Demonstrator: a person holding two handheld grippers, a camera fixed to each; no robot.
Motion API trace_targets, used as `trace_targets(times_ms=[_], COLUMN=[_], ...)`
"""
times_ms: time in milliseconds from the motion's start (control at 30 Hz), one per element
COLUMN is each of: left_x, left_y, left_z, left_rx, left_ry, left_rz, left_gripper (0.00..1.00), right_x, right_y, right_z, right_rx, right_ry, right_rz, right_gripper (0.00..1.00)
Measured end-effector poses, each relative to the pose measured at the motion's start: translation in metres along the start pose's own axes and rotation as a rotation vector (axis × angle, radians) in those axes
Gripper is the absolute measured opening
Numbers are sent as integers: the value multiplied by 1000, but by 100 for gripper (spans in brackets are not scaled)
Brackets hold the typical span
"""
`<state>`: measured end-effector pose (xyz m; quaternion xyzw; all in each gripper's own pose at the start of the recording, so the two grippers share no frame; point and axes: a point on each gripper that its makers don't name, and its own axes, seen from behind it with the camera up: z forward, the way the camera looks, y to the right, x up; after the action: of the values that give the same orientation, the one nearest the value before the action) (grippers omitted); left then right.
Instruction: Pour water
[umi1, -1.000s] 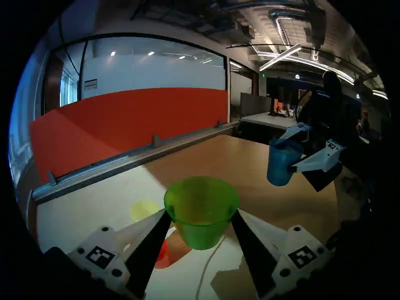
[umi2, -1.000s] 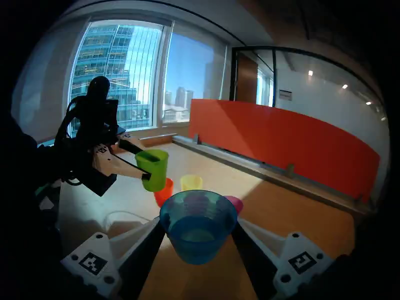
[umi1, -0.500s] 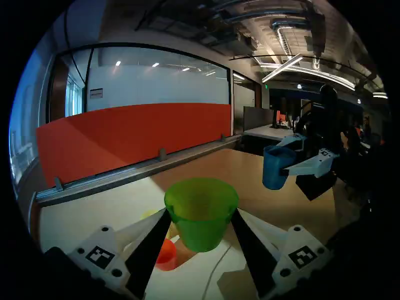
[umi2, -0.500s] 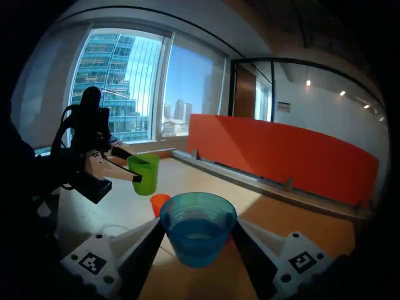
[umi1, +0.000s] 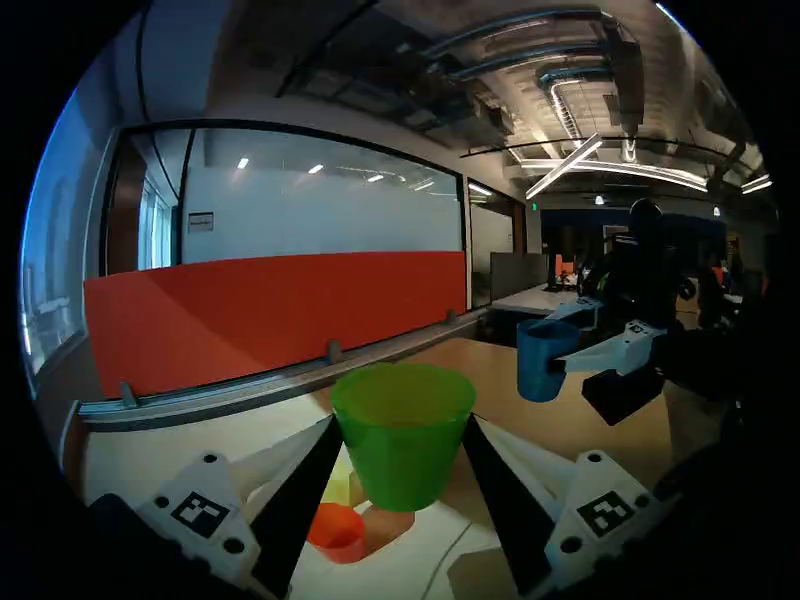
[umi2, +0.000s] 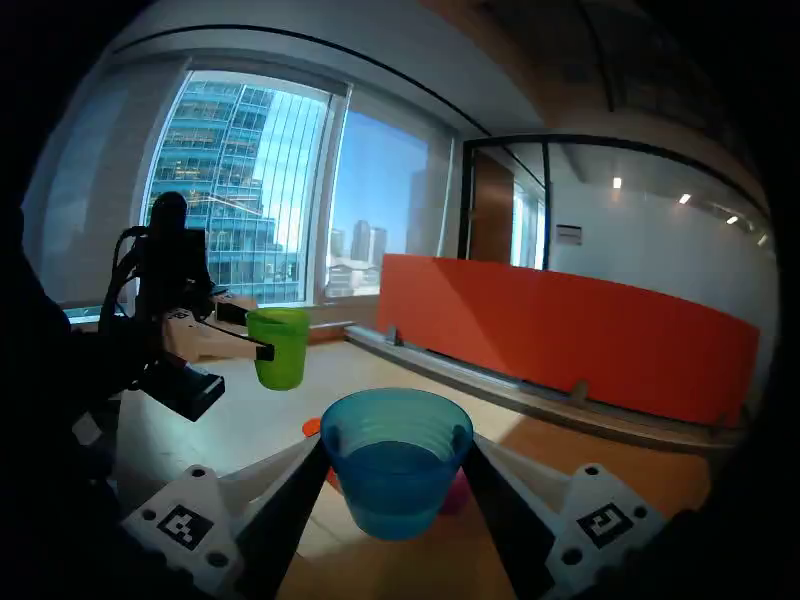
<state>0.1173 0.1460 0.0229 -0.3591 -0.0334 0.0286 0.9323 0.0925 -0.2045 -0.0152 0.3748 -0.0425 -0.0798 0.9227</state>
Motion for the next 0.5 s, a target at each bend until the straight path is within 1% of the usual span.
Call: trace_targets(times_ms=[200, 300, 500], left_x=[12, 11, 7], left_y=[2, 5, 10], left_z=[-5, -6, -8], left_rx=[-5, -11, -26], left_ry=[47, 52, 51], left_rz=[-13, -15, -3], left_gripper=[84, 84, 84], right_x=[4, 5, 8], right_y=[-1, -1, -2], right_z=[1, 1, 0], right_rx=[3, 6, 14], right_ry=[8, 9, 11], right_rz=[-5, -8, -12], right_gripper=[90, 90, 90])
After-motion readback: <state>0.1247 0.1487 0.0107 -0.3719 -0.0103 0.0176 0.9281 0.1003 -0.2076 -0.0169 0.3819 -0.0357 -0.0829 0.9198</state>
